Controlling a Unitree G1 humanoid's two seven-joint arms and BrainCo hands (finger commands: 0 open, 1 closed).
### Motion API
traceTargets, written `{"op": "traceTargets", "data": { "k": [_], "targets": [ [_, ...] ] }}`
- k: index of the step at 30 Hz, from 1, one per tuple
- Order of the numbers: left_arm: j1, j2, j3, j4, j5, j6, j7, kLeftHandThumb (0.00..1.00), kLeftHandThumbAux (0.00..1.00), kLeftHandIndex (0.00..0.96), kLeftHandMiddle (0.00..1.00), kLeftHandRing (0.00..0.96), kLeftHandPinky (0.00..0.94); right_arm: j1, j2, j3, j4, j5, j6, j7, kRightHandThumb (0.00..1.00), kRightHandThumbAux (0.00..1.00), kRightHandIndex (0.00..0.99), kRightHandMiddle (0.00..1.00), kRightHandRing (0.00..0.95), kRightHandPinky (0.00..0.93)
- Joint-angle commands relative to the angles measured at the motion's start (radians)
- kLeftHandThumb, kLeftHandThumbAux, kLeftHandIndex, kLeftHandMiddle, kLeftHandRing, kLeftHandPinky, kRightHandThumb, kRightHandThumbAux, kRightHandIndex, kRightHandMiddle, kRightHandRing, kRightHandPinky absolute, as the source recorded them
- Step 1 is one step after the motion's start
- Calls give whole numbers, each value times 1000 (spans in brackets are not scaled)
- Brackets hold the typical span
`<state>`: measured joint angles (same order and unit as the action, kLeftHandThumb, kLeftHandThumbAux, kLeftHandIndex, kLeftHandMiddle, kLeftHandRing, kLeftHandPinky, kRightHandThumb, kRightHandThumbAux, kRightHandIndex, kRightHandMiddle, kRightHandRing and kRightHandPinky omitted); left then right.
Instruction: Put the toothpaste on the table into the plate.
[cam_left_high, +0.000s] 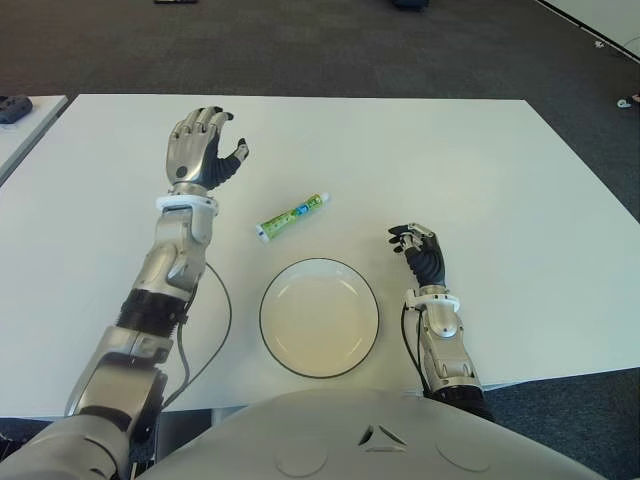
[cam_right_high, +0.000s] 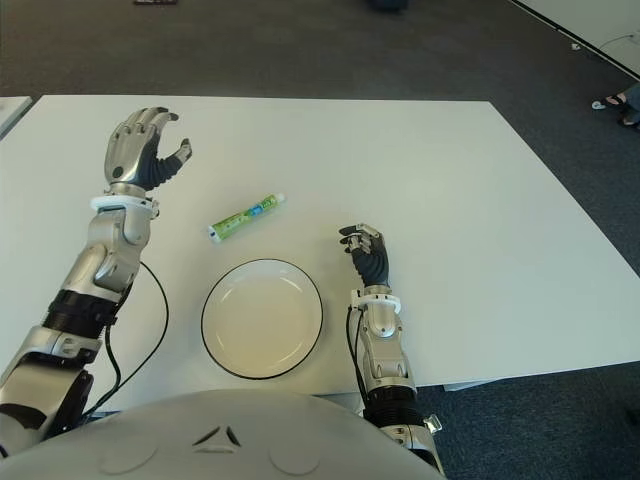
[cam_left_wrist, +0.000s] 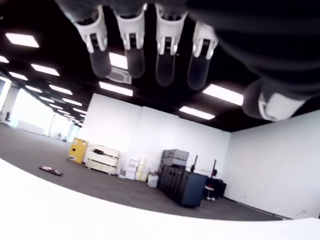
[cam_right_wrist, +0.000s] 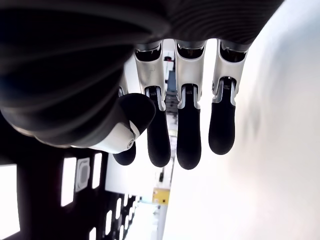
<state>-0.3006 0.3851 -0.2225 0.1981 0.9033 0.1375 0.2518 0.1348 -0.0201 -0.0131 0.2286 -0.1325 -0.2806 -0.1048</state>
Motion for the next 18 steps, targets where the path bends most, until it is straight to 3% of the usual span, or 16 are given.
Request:
{"op": "traceTargets", "data": {
  "k": [1,8,18],
  "targets": [
    [-57,17,-85,72,47,9,-83,457,340,258,181,122,147,-3,3,-2,-5,5,16,-8,845,683,491,445,479,498],
    [-130,47,-185,136,92,-6,-192,411,359,265,167,106,134,-1,3,-3,-4,9,-5,-6,845,683,488,447,479,493],
    [-199,81,-305,224,137,-58,-301,303,391,155,121,80,99,3,10,-5,1,29,-41,5,846,683,484,448,476,476]
  ]
}}
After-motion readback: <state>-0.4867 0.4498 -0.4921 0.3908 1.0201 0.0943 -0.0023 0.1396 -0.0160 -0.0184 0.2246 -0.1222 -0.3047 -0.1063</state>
